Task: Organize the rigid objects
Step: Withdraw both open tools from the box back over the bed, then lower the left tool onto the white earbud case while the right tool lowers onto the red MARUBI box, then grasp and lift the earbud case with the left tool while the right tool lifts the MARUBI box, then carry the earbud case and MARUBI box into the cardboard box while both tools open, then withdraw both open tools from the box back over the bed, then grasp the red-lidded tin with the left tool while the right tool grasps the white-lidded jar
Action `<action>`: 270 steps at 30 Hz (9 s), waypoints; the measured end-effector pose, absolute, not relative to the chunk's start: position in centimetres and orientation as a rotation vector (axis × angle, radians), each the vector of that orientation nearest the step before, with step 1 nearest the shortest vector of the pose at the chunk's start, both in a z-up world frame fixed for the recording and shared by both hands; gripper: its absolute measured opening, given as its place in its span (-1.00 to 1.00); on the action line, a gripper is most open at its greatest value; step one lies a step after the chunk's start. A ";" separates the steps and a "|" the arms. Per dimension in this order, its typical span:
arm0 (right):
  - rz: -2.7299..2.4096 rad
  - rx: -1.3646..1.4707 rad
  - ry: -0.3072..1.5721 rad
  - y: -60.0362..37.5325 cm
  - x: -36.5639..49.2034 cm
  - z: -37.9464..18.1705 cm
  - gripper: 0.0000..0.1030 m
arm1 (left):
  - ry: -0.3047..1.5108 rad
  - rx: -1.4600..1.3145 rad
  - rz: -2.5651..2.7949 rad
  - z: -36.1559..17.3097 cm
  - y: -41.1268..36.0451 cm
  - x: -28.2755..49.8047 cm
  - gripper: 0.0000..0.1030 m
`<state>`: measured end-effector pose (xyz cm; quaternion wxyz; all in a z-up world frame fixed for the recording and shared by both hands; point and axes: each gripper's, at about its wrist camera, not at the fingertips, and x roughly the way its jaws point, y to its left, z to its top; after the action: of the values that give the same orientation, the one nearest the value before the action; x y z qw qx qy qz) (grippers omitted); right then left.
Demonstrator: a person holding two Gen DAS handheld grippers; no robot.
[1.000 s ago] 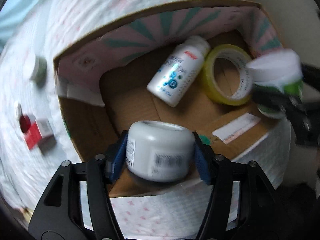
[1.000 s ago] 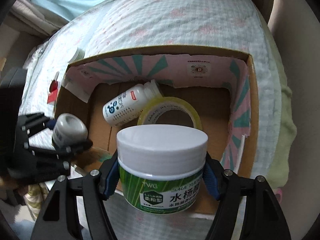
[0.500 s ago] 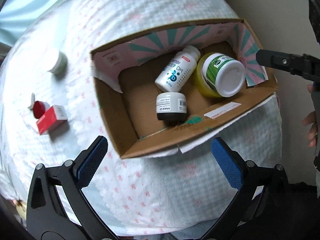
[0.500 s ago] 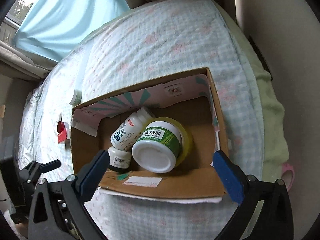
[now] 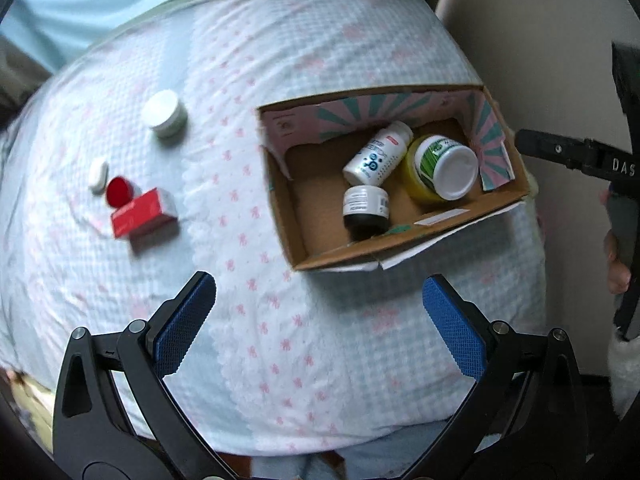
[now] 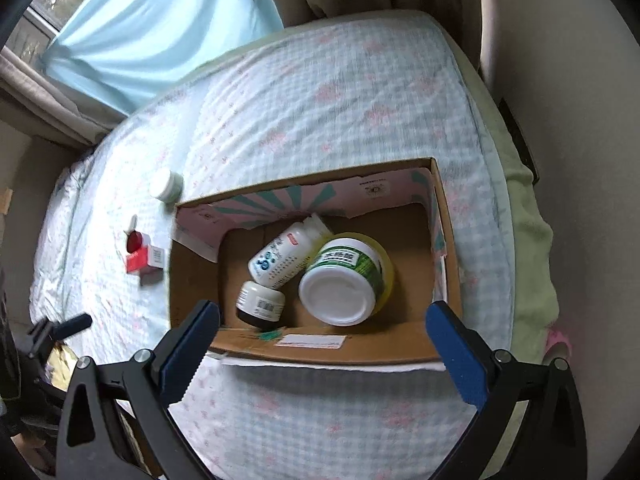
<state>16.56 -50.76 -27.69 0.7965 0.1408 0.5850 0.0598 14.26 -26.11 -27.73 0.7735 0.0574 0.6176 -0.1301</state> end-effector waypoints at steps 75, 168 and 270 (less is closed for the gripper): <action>-0.816 1.421 1.361 -12.1 25.7 -47.7 0.44 | 1.422 0.164 -0.266 -49.3 9.2 40.4 0.74; 0.008 0.472 1.441 -48.2 19.3 -28.3 -0.24 | 1.243 0.014 -0.345 -26.8 -24.7 20.0 -0.20; 0.452 -0.361 1.227 -15.1 31.7 -29.3 1.00 | 1.127 -0.101 0.070 -33.1 0.9 21.5 0.99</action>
<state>31.70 -15.13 -29.26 0.7788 -0.1671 0.5674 0.2090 21.53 0.92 -33.14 0.8436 -0.0480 0.5338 0.0330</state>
